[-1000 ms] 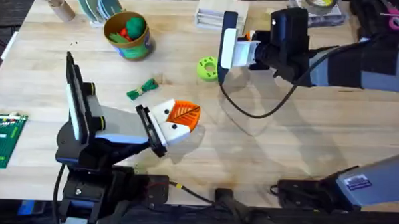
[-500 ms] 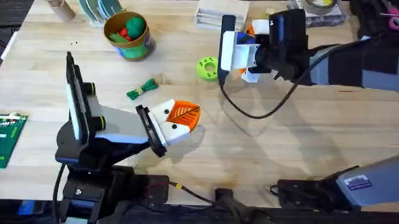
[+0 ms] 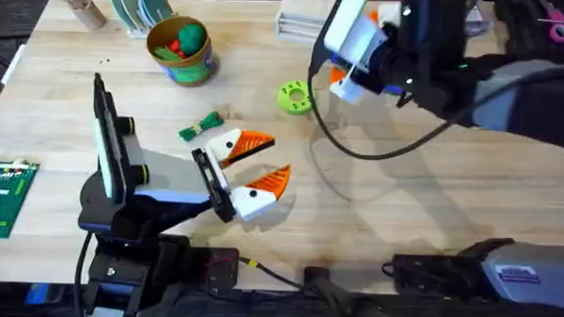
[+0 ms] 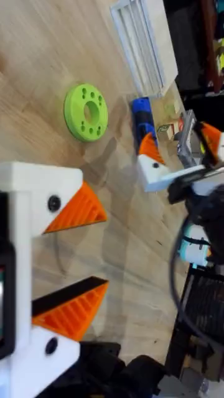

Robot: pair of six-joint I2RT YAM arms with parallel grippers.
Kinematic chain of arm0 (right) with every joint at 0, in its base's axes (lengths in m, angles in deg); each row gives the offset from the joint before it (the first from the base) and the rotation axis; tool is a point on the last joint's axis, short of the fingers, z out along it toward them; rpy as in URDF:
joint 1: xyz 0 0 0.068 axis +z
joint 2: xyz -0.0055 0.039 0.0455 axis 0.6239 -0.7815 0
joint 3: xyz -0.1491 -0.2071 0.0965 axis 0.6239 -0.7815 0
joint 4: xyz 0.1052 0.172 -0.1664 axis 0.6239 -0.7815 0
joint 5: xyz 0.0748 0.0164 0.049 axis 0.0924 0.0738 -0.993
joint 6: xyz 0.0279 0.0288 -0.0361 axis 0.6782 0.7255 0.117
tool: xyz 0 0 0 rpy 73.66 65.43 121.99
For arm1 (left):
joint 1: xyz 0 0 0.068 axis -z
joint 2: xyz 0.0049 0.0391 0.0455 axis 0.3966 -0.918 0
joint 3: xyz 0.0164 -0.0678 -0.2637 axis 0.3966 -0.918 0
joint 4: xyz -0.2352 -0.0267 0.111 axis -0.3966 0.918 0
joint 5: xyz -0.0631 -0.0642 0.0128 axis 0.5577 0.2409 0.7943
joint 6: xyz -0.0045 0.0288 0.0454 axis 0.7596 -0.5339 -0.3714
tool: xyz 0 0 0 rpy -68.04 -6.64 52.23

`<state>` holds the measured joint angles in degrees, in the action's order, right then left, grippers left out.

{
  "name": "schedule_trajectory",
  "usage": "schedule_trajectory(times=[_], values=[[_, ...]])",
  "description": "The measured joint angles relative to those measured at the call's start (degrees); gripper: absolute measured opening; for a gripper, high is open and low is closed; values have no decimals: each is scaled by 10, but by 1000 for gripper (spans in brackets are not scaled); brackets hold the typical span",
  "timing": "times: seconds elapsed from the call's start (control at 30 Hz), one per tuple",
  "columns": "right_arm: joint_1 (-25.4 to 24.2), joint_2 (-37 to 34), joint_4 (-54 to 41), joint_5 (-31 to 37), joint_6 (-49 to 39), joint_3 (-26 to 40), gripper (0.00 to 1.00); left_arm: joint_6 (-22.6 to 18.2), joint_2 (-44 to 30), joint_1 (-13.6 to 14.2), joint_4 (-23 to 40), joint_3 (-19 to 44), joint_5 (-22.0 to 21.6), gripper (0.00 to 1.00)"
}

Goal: Pick up the gripper from the table and insert it into the empty holder that is missing its gripper. Then pick up a screw, insert it into the mounting hole, and use the screwdriver to tighten it. Finally, clean up the table by picking up the vegetable and placing it into the bucket.

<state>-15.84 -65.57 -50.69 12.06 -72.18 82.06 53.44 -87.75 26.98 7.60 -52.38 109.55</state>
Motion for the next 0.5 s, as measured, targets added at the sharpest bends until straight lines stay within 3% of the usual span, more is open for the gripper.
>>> schedule_trajectory(times=[0.03,0.13,0.23,0.27,0.43,0.47,0.5], values=[[0,11,0,0,16,0,994,1,0,0,0,0,0,503],[0,41,0,0,54,0,994,1,0,0,0,0,0,67],[3,61,3,0,75,0,992,0,0,0,0,0,0,15],[4,66,4,-1,81,0,992,-1,0,0,0,0,0,44],[10,84,6,-2,122,0,992,-1,0,0,0,0,0,814],[10,84,8,-2,131,0,993,0,0,0,0,0,0,939],[10,84,10,-2,139,0,993,0,0,0,0,0,0,978]])
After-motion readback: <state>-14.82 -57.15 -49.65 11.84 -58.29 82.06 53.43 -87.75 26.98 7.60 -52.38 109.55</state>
